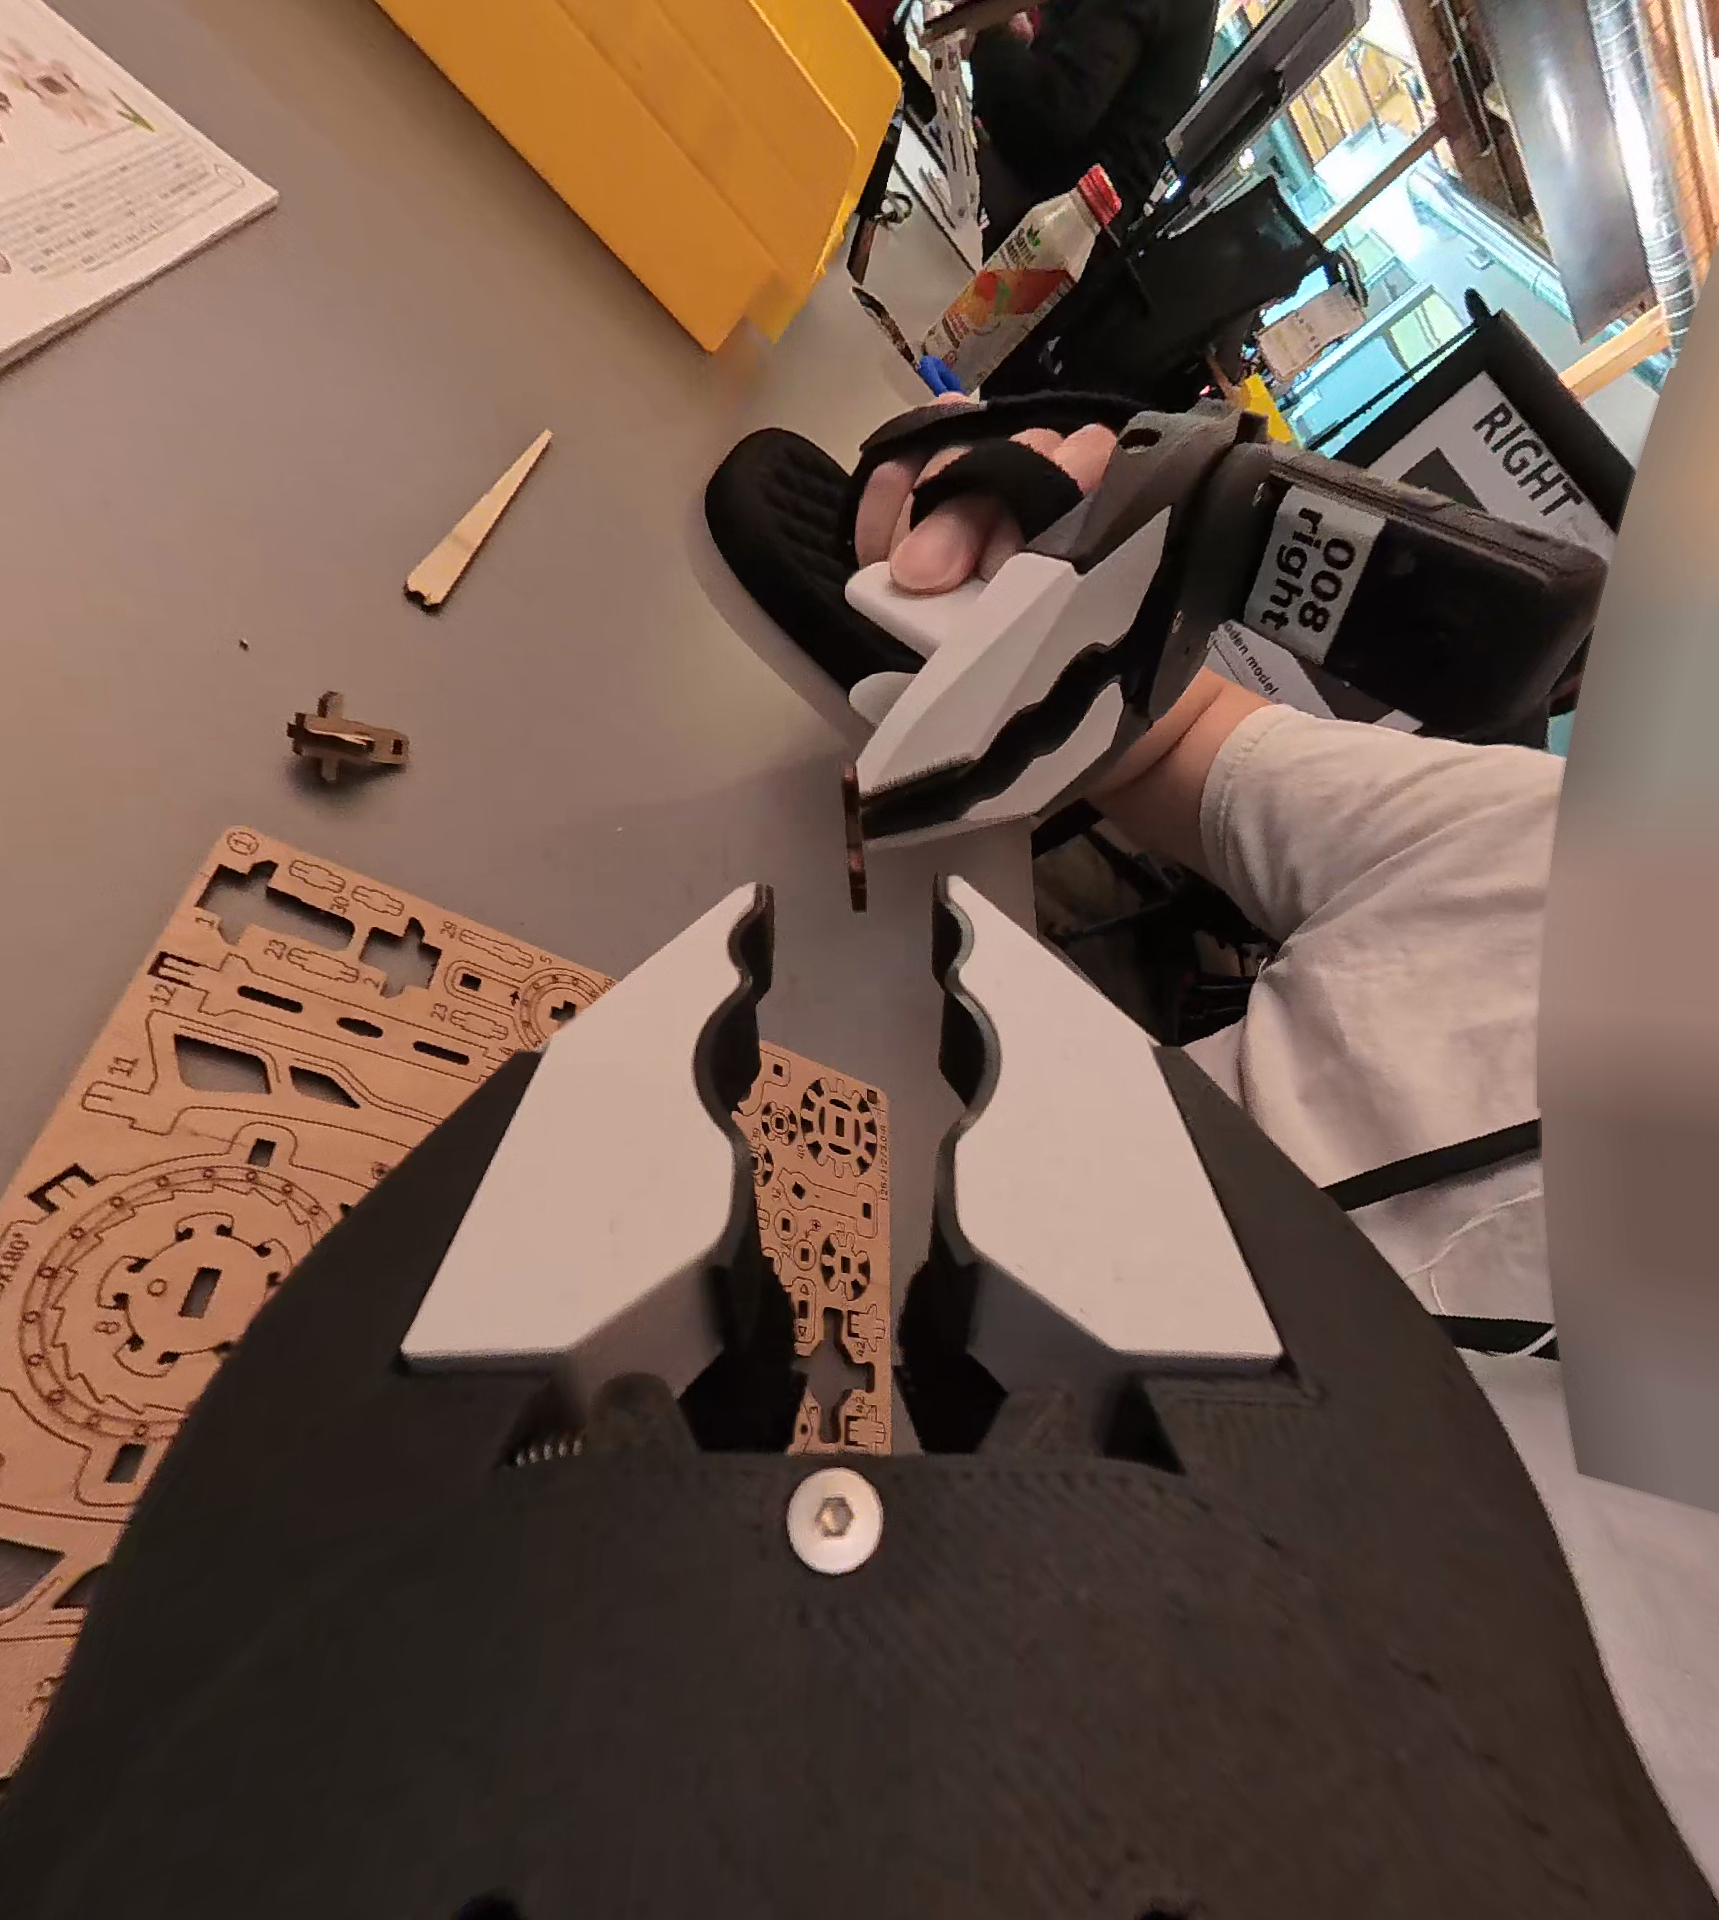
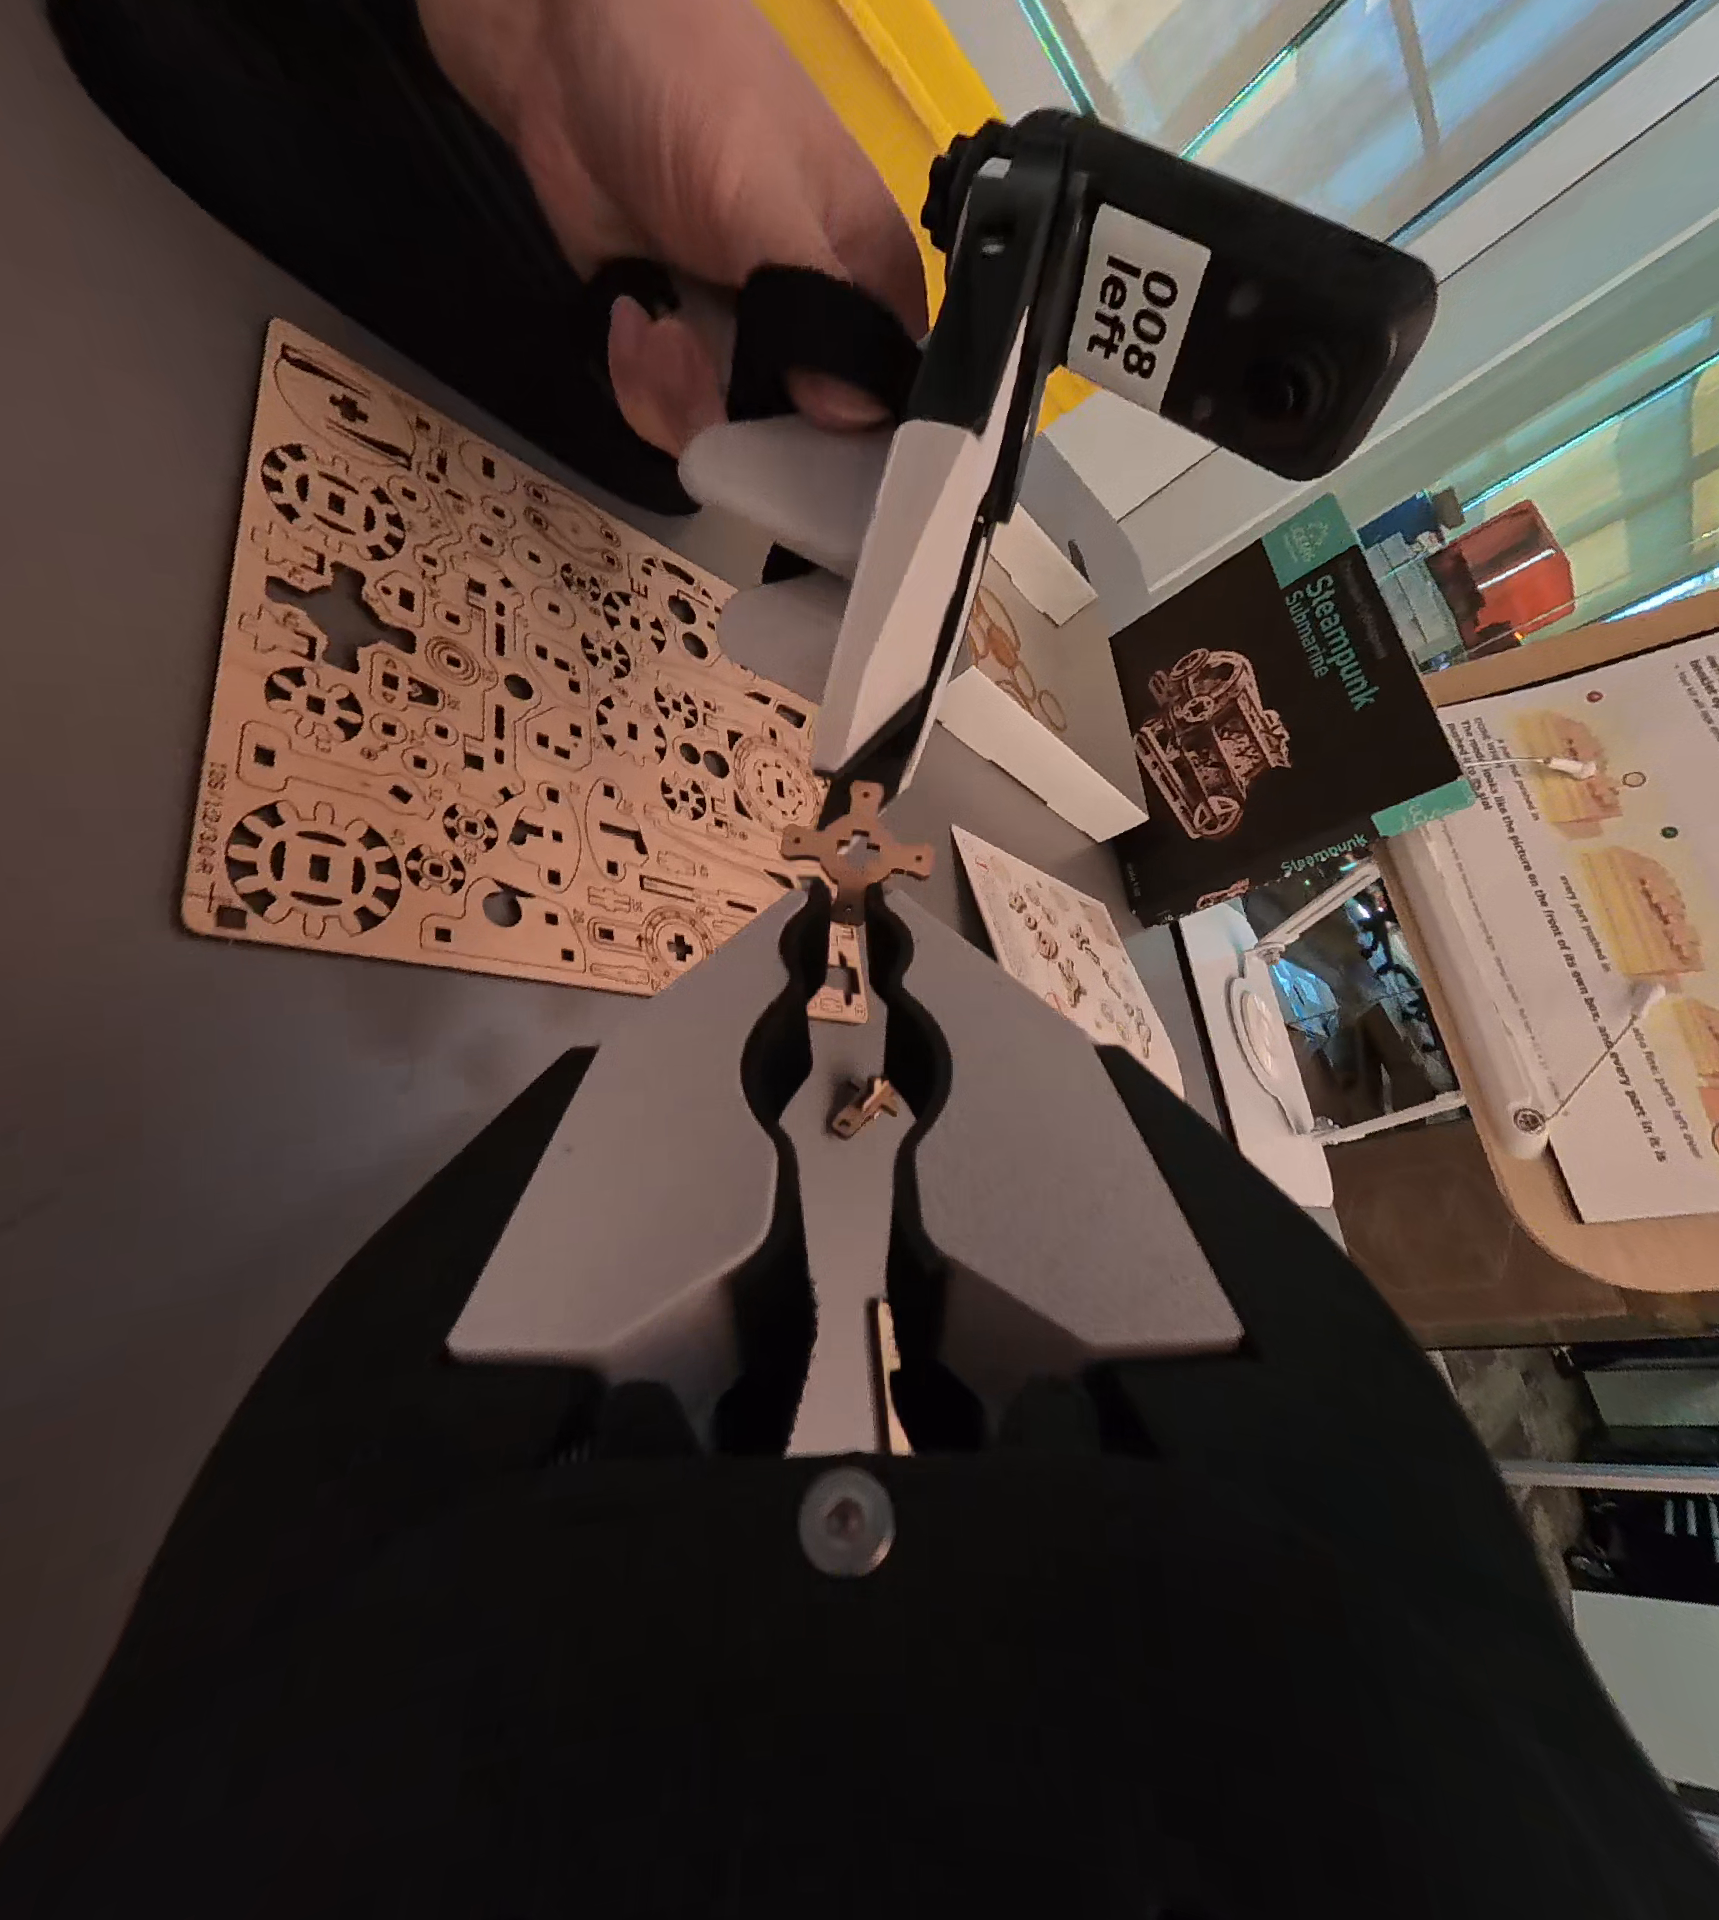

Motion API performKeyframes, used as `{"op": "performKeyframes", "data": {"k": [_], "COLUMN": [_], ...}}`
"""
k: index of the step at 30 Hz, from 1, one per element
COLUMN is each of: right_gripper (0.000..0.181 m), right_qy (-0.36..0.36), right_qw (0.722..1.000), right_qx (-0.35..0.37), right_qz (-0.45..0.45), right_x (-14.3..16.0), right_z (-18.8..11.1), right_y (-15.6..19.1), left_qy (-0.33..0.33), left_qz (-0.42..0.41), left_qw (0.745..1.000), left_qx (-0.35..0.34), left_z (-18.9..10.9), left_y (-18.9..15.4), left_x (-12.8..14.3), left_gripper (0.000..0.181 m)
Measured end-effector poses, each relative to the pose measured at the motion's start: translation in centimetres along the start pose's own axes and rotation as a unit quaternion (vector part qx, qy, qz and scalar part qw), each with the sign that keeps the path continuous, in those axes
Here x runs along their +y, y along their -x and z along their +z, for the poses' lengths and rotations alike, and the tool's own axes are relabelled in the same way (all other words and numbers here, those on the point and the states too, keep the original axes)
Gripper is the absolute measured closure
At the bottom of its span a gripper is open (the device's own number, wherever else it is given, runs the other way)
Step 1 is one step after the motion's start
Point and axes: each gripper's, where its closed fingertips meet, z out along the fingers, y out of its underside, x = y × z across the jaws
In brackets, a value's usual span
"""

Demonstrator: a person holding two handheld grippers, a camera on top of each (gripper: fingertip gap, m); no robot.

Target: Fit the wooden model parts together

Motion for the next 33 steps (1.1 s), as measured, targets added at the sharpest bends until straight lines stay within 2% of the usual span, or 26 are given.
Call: {"op": "performKeyframes", "data": {"k": [2, 4, 12, 14, 17, 20, 22, 27, 33], "right_gripper": [0.176, 0.176, 0.174, 0.156, 0.154, 0.153, 0.153, 0.155, 0.159], "right_qy": [-0.001, 0.002, 0.009, 0.009, 0.01, 0.027, 0.058, 0.12, 0.14], "right_qw": [1.0, 1.0, 1.0, 1.0, 1.0, 0.996, 0.988, 0.945, 0.918], "right_qx": [-0.003, -0.002, 0.004, 0.02, 0.022, 0.047, 0.07, 0.062, 0.065], "right_qz": [-0.001, -0.007, -0.024, -0.017, 0.007, 0.065, 0.126, 0.298, 0.366], "right_x": [-0.2, -0.3, 0.1, 0.2, 0.8, 2.3, 4.5, 9.0, 10.9], "right_z": [0.4, 0.8, 2.1, 2.6, 3.0, 3.3, 3.4, 2.8, 2.3], "right_y": [-0.1, -0.1, -0.5, -1.3, -2.2, -3.9, -4.9, -4.2, -3.7], "left_qy": [-0.004, -0.003, -0.004, -0.013, -0.037, -0.075, -0.104, -0.13, -0.137], "left_qz": [-0.001, -0.002, -0.001, 0.007, 0.022, 0.045, 0.06, 0.114, 0.117], "left_qw": [1.0, 1.0, 1.0, 1.0, 0.999, 0.993, 0.988, 0.964, 0.952], "left_qx": [0.008, 0.014, 0.013, 0.004, -0.021, -0.076, -0.101, -0.203, -0.249], "left_z": [-0.2, -0.4, -1.2, -1.7, -3.0, -4.9, -6.2, -8.8, -10.0], "left_y": [0.1, 0.4, 1.3, 1.7, 2.7, 4.3, 4.8, 6.9, 8.5], "left_x": [-0.1, 0.1, 0.2, -0.3, -1.3, -2.4, -3.2, -3.9, -4.0], "left_gripper": [0.158, 0.181, 0.181, 0.181, 0.181, 0.181, 0.181, 0.181, 0.181]}}
